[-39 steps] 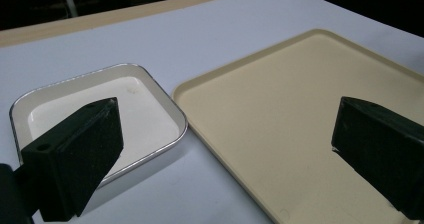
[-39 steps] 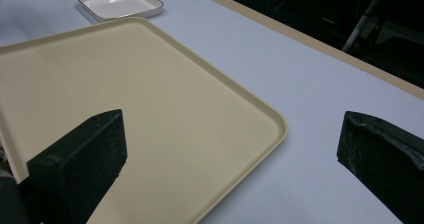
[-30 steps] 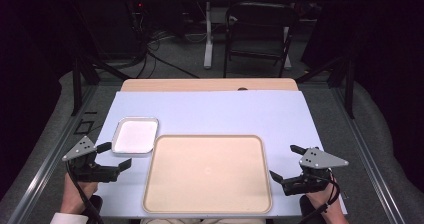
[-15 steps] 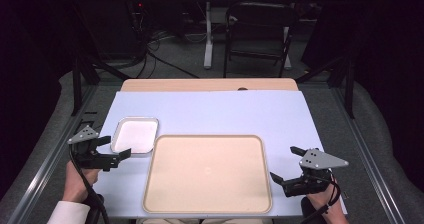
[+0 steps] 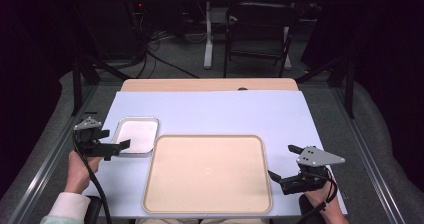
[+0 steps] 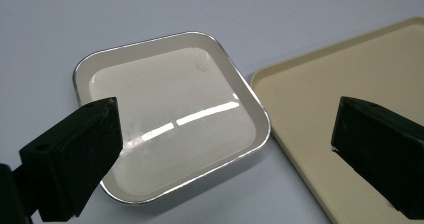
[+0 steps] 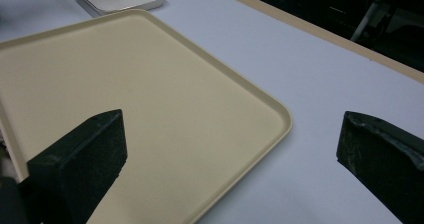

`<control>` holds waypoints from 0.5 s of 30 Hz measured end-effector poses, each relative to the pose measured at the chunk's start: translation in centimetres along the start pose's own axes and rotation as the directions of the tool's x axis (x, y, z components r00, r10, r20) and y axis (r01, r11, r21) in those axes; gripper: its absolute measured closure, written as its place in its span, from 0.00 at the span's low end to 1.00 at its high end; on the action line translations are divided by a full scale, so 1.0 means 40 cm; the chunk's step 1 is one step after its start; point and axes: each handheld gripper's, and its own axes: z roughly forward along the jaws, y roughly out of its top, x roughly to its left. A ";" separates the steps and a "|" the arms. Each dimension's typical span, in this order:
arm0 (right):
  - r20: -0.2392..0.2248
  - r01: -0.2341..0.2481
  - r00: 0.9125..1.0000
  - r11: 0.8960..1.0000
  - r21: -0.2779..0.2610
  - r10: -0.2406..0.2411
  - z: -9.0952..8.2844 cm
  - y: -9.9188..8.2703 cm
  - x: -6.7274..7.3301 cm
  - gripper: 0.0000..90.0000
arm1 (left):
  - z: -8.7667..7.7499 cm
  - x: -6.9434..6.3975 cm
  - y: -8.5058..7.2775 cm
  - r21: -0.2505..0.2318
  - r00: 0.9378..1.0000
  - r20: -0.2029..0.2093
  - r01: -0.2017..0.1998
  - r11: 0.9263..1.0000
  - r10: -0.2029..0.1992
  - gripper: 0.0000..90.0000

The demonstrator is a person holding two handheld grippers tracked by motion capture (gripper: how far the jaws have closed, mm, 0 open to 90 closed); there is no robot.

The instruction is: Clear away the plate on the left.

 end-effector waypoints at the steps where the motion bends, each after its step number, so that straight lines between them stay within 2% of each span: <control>1: -0.002 0.001 1.000 1.000 0.004 -0.001 0.002 0.000 0.000 0.00 | 0.004 0.006 0.005 0.007 1.000 -0.008 0.003 1.000 -0.003 0.00; 3: -0.003 0.001 1.000 1.000 0.009 -0.001 0.002 0.000 0.000 0.00 | 0.013 0.022 0.015 0.018 0.999 -0.036 0.018 1.000 -0.017 0.01; 5: 0.003 -0.005 1.000 1.000 0.005 0.005 -0.001 -0.001 0.000 0.00 | 0.026 0.040 0.022 0.034 0.998 -0.044 0.045 0.998 -0.043 0.02; 9: -0.001 -0.002 1.000 1.000 0.010 0.002 0.003 -0.001 -0.001 0.00 | 0.048 0.069 0.026 0.078 0.994 -0.086 0.072 0.994 -0.066 0.06; 15: -0.007 0.000 1.000 1.000 0.016 0.000 0.010 0.003 -0.002 0.00 | 0.069 0.101 0.016 0.119 0.988 -0.111 0.120 0.986 -0.107 0.17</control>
